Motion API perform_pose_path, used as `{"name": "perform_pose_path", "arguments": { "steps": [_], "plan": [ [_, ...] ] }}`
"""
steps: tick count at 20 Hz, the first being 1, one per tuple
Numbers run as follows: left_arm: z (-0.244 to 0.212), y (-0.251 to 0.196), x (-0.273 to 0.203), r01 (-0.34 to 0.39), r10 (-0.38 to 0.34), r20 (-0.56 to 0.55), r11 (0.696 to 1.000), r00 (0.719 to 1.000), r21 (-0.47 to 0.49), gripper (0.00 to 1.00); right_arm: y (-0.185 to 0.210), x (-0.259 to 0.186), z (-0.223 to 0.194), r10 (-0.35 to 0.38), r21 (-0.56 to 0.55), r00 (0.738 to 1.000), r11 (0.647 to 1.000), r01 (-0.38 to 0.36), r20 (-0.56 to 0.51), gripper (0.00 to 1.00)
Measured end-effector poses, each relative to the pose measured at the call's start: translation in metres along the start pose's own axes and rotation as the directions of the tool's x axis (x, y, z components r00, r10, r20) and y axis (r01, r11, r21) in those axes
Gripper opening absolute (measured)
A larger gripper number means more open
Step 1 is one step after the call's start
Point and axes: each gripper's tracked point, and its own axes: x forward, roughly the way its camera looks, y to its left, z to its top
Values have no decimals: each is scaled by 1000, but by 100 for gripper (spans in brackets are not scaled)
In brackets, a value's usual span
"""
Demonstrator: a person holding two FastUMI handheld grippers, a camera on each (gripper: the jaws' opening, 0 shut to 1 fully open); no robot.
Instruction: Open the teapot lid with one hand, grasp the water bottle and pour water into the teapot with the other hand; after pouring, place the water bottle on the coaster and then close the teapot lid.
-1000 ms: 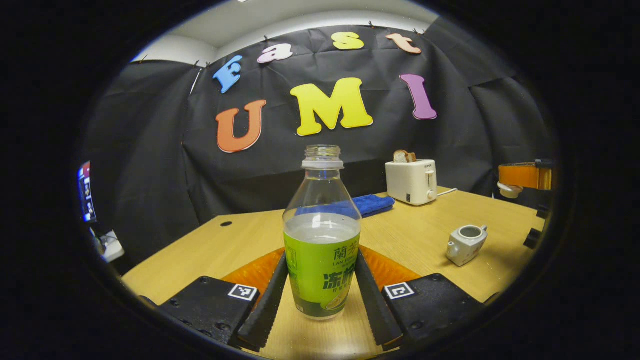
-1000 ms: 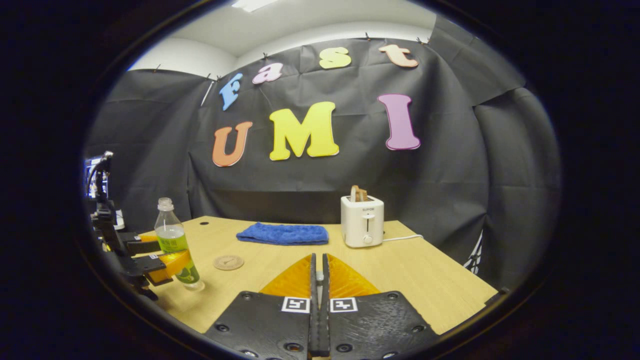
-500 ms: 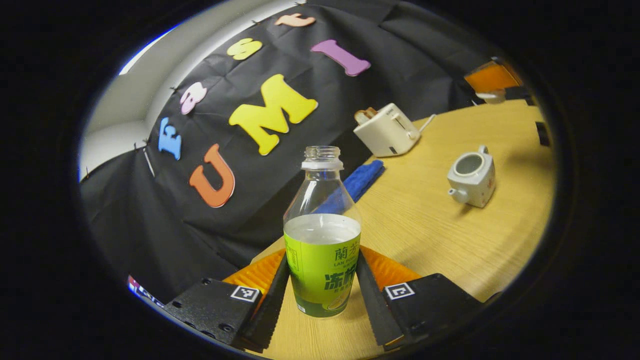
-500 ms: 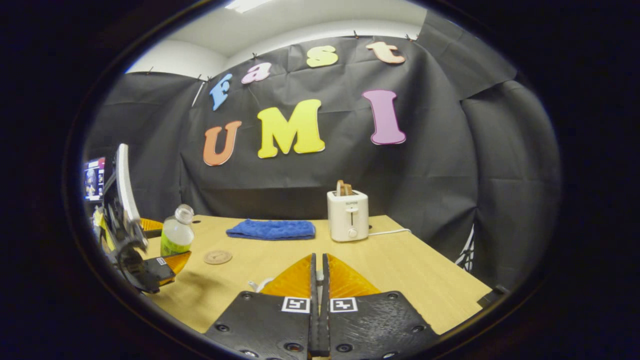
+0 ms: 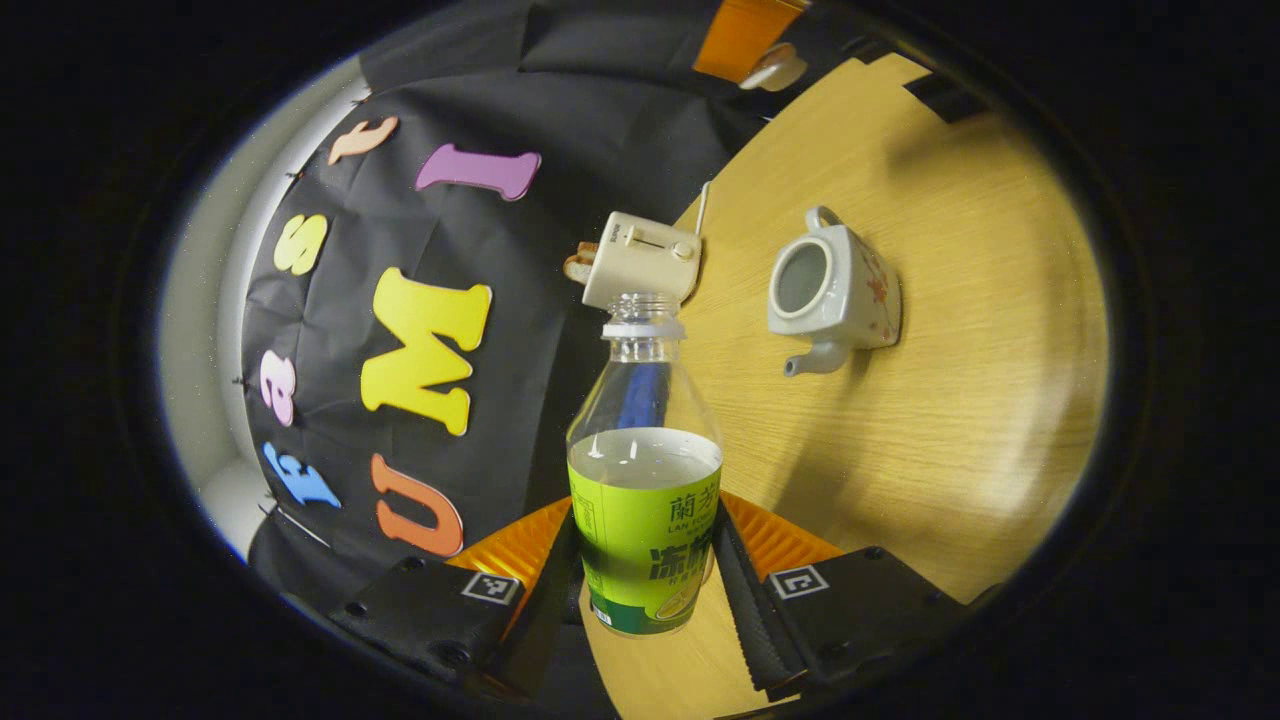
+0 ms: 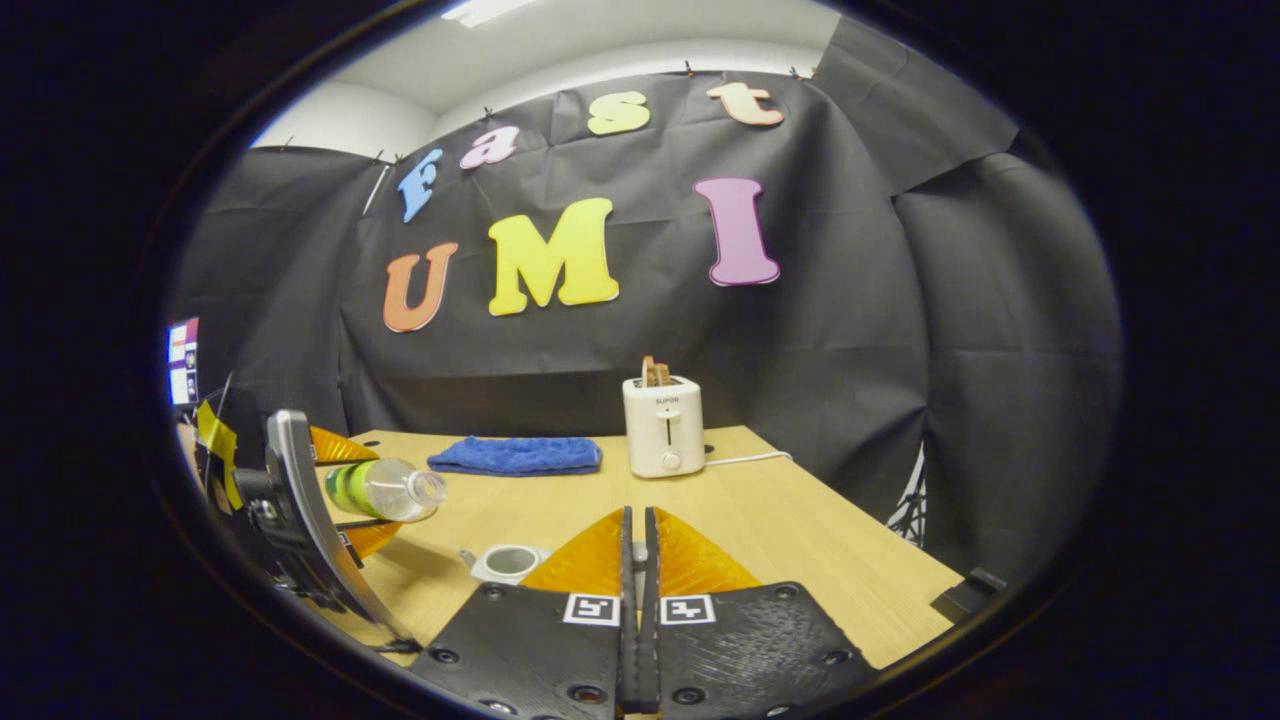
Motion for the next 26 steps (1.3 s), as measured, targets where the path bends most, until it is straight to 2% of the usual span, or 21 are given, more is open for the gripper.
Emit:
{"name": "perform_pose_path", "arguments": {
  "steps": [5, 7, 10, 13, 15, 19, 23, 26],
  "plan": [
    [16, -7, -7, 27, -26, -8, 991, 1000, 131, 75, -6, -1, -3, -4, -6, 1000, 1000, 4, -1, 0],
    [14, -7, -1, 51, -42, -56, 982, 998, 180, 75, -12, 0, -3, -18, -3, 1000, 1000, 18, 0, 0],
    [14, -6, 0, 50, -26, -88, 955, 996, 291, 75, -16, 0, -4, -25, 2, 1000, 1000, 25, 2, 0],
    [12, -9, -1, 82, -40, -123, 931, 992, 357, 75, -19, 1, -6, -36, 1, 999, 999, 36, 4, 0],
    [16, -2, -1, 72, -23, -126, 912, 992, 403, 75, -23, -1, -2, -49, -13, 999, 999, 50, 16, 0],
    [19, 3, 2, 73, -9, -141, 889, 990, 452, 75, -16, 0, -4, -35, -13, 999, 999, 35, 12, 0],
    [26, 5, 1, 73, 6, -142, 833, 990, 548, 75, -21, -1, -1, -45, -7, 999, 999, 45, 17, 0],
    [30, 3, -2, 88, -2, -150, 817, 989, 570, 75, -22, -3, 1, -44, -2, 999, 999, 44, 20, 0]
  ]
}}
